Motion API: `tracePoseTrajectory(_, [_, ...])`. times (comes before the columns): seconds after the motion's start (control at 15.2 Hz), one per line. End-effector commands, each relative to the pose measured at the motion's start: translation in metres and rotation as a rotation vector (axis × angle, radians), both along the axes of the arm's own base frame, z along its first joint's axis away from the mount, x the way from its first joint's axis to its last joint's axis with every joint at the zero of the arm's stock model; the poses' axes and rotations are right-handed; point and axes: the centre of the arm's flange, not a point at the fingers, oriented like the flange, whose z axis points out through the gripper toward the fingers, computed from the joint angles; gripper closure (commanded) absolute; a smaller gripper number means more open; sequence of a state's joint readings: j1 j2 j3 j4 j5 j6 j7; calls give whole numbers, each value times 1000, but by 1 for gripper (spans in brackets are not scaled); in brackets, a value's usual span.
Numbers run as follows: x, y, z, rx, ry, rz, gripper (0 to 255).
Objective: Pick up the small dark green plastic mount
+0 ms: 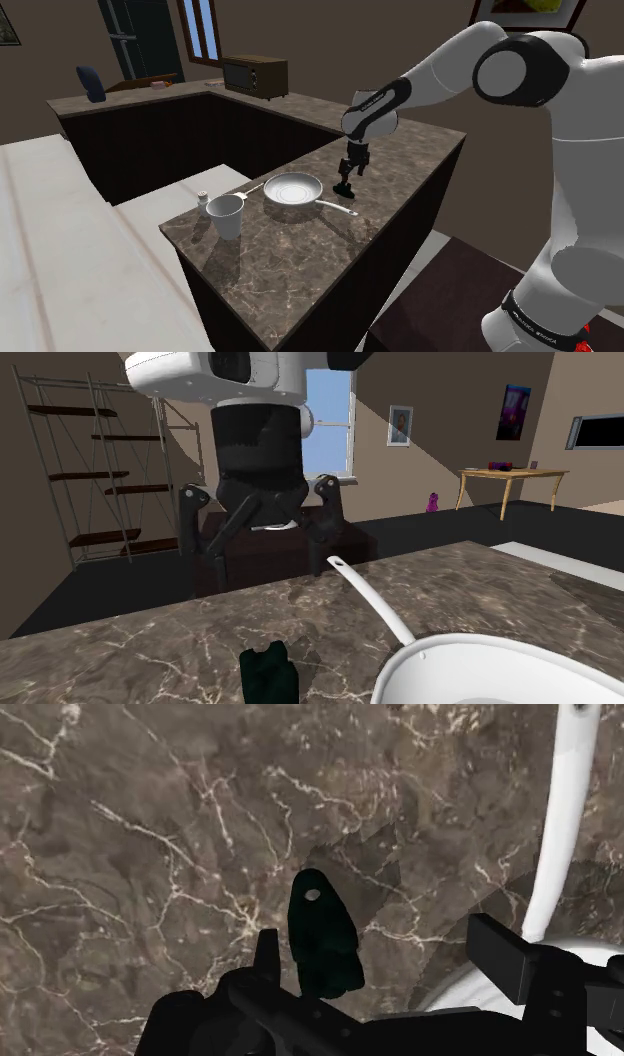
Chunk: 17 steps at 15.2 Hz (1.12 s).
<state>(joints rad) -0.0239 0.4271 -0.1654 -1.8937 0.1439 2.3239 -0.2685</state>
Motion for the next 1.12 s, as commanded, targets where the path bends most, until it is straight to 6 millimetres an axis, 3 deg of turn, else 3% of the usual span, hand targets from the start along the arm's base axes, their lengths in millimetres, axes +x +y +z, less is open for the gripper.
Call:
tracePoseTrajectory(0.0, [20, -3, -16, -5, -4, 4, 0])
tracePoseTrajectory(0.2, [48, -11, -39, -12, -10, 9, 0])
tracePoseTrajectory(0.79, [48, -11, -79, -12, -10, 9, 0])
tracePoseTrajectory(0.86, [48, -11, -79, -12, -10, 9, 255])
tracePoseTrajectory(1.06, [48, -11, -79, -12, -10, 9, 255])
